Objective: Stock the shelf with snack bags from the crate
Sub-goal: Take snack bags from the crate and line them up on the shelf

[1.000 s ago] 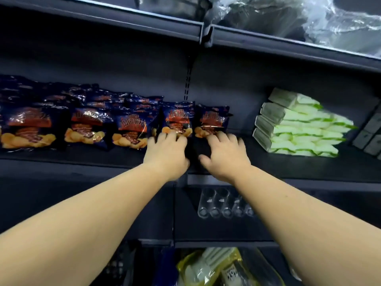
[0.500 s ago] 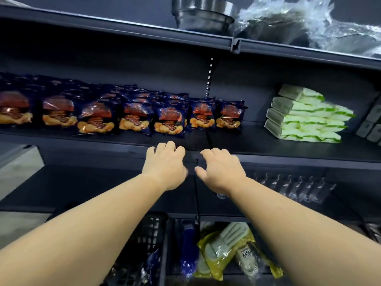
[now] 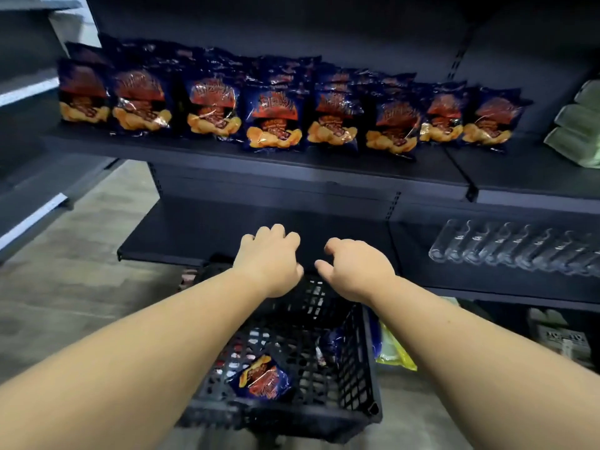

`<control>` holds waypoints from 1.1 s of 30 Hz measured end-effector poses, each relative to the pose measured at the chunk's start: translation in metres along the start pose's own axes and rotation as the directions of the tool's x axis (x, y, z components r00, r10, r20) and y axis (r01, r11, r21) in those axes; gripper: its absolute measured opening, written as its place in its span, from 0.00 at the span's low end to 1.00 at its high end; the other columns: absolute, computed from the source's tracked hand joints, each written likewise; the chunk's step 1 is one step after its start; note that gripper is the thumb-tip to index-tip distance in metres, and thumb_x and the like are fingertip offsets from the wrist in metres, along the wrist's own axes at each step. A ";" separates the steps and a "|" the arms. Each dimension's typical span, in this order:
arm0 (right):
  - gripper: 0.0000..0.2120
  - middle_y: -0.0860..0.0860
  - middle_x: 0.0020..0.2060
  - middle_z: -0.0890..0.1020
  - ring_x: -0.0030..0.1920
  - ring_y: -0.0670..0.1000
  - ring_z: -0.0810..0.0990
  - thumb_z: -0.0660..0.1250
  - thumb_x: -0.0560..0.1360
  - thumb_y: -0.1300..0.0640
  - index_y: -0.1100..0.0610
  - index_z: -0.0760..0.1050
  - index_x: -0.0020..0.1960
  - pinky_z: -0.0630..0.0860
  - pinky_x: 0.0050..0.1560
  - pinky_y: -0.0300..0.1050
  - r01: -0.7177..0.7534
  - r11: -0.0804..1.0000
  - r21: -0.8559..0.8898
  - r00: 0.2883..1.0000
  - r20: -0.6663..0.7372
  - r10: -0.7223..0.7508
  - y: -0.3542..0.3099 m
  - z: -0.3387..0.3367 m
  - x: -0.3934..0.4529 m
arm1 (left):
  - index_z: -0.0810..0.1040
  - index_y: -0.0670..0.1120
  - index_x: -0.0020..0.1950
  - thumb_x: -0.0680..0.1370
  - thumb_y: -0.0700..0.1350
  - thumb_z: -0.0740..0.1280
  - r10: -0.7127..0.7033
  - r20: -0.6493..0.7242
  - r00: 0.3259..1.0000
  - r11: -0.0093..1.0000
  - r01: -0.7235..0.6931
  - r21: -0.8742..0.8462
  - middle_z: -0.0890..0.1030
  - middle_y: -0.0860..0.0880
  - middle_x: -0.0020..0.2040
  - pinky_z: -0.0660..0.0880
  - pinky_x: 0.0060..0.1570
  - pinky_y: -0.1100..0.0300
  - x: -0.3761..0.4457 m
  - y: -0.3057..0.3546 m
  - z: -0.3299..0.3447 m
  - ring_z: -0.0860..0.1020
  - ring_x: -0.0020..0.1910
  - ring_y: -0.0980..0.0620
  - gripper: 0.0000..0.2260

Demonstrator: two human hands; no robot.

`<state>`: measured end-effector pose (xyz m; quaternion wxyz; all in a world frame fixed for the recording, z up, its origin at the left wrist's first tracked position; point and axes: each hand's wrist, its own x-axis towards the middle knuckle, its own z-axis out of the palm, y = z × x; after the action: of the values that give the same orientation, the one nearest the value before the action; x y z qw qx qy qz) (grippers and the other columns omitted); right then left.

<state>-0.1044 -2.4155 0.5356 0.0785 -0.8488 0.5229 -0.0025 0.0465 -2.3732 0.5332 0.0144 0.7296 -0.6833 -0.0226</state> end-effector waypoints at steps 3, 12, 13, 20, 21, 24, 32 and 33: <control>0.20 0.53 0.59 0.78 0.59 0.56 0.75 0.57 0.80 0.42 0.54 0.70 0.64 0.74 0.54 0.50 -0.017 1.000 0.004 1.000 0.027 0.017 -0.009 0.011 0.013 | 0.67 0.49 0.68 0.79 0.55 0.59 0.008 0.027 1.000 0.999 -0.007 -0.034 0.69 0.47 0.63 0.65 0.59 0.50 0.003 -0.014 0.012 0.67 0.61 0.45 0.20; 0.21 0.54 0.58 0.78 0.58 0.58 0.76 0.57 0.79 0.42 0.54 0.70 0.65 0.74 0.52 0.50 -0.049 0.997 0.054 0.988 0.146 0.040 -0.004 0.075 0.050 | 0.68 0.49 0.66 0.78 0.54 0.59 -0.028 0.196 0.980 0.998 0.038 -0.048 0.69 0.47 0.62 0.65 0.60 0.48 0.026 -0.037 0.071 0.67 0.62 0.44 0.19; 0.20 0.55 0.58 0.78 0.58 0.58 0.75 0.57 0.79 0.42 0.55 0.70 0.64 0.74 0.52 0.51 -0.052 0.997 0.059 0.986 0.161 0.042 -0.001 0.083 0.056 | 0.67 0.49 0.66 0.78 0.54 0.59 -0.032 0.213 0.976 0.998 0.044 -0.052 0.69 0.47 0.62 0.65 0.60 0.48 0.031 -0.038 0.078 0.66 0.63 0.44 0.19; 0.20 0.56 0.58 0.77 0.59 0.59 0.75 0.58 0.79 0.43 0.55 0.70 0.63 0.74 0.53 0.50 -0.073 0.991 0.109 0.966 0.256 0.042 0.027 0.134 0.100 | 0.67 0.49 0.67 0.78 0.54 0.60 -0.057 0.310 0.949 0.992 0.088 -0.087 0.69 0.45 0.64 0.64 0.62 0.46 0.072 -0.034 0.134 0.66 0.65 0.42 0.19; 0.20 0.56 0.58 0.77 0.59 0.59 0.75 0.58 0.79 0.43 0.55 0.70 0.63 0.74 0.54 0.51 -0.083 0.989 0.119 0.960 0.276 0.048 0.031 0.146 0.105 | 0.67 0.49 0.67 0.78 0.54 0.60 -0.064 0.340 0.938 0.991 0.101 -0.092 0.68 0.45 0.64 0.64 0.61 0.46 0.075 -0.034 0.146 0.66 0.65 0.42 0.20; 0.20 0.55 0.59 0.77 0.58 0.58 0.76 0.58 0.79 0.43 0.55 0.69 0.65 0.74 0.50 0.49 -0.133 0.978 0.161 0.936 0.346 0.070 0.040 0.187 0.113 | 0.66 0.48 0.69 0.78 0.54 0.60 -0.088 0.427 0.900 0.987 0.138 -0.087 0.68 0.45 0.66 0.64 0.61 0.45 0.078 -0.039 0.185 0.65 0.66 0.41 0.21; 0.21 0.58 0.62 0.73 0.59 0.61 0.74 0.59 0.80 0.44 0.56 0.65 0.67 0.72 0.49 0.49 -0.270 0.946 0.179 0.832 0.537 0.136 0.038 0.318 0.101 | 0.67 0.48 0.68 0.77 0.54 0.61 -0.125 0.624 0.771 0.964 0.244 -0.110 0.68 0.45 0.67 0.64 0.62 0.46 0.076 -0.061 0.307 0.65 0.67 0.42 0.21; 0.21 0.58 0.62 0.72 0.60 0.62 0.73 0.59 0.79 0.44 0.56 0.65 0.66 0.72 0.52 0.50 -0.284 0.946 0.158 0.820 0.552 0.154 0.035 0.332 0.099 | 0.67 0.48 0.69 0.77 0.54 0.61 -0.132 0.655 0.744 0.960 0.262 -0.104 0.68 0.45 0.67 0.64 0.63 0.47 0.072 -0.064 0.323 0.65 0.68 0.42 0.21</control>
<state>-0.0622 -2.4757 0.1948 0.3192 -0.7345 0.5710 0.1806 0.0980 -2.4378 0.2064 -0.1535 0.7411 -0.5602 -0.3367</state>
